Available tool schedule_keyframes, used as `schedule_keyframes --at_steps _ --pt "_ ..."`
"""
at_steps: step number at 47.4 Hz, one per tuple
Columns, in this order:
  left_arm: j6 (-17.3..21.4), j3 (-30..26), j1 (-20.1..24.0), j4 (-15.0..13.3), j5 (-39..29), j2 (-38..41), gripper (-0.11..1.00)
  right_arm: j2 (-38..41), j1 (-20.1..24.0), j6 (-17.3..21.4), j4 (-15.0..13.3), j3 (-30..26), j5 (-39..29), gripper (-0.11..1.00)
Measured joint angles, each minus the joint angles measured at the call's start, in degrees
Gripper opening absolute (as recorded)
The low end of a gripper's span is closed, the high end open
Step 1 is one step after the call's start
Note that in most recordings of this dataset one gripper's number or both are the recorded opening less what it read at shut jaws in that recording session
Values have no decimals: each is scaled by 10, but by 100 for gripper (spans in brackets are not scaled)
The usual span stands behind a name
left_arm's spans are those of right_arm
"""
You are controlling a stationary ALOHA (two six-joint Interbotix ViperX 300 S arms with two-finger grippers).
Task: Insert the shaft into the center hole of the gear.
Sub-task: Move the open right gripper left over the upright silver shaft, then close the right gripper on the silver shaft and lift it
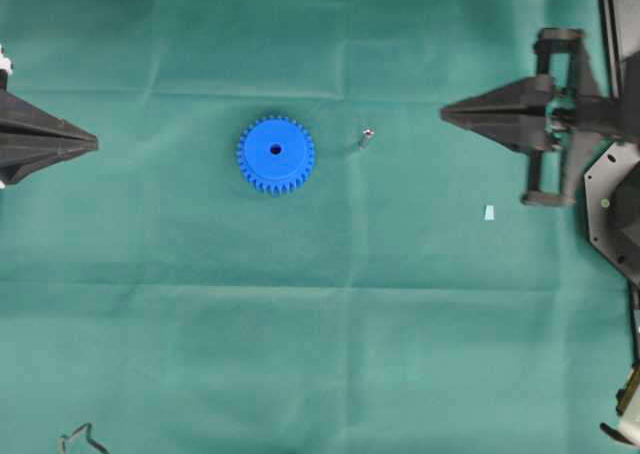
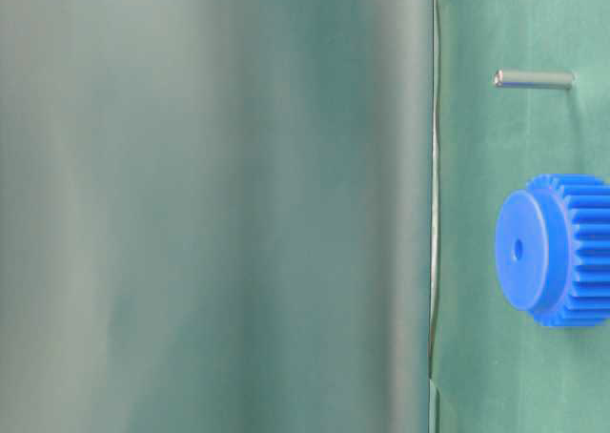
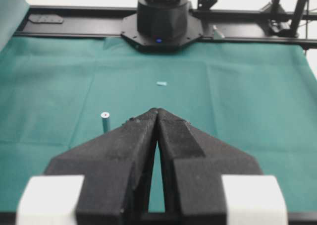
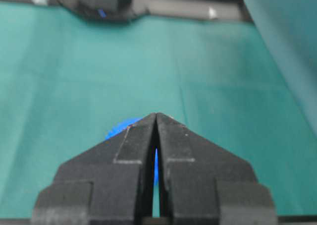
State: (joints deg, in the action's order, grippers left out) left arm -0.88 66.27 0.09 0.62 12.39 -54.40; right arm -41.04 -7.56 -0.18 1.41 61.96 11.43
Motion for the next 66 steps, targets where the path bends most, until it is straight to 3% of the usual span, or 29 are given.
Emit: schedule_keyframes --at_steps 7,16,18,41,61,66 --pt "0 0 -1 0 -1 0 0 62 -15 0 8 -16 2 25" --pt "0 0 0 0 -1 0 0 160 -25 1 13 -43 3 81" --pt "0 0 -1 0 -1 0 0 182 -27 1 13 -49 4 87" --pt "2 0 0 1 -3 0 0 371 -51 1 50 -64 65 83" --pt "2 0 -1 1 -4 0 0 399 -54 1 60 -64 72 82" --pt "2 1 0 1 -4 0 0 398 -54 1 60 -64 73 73"
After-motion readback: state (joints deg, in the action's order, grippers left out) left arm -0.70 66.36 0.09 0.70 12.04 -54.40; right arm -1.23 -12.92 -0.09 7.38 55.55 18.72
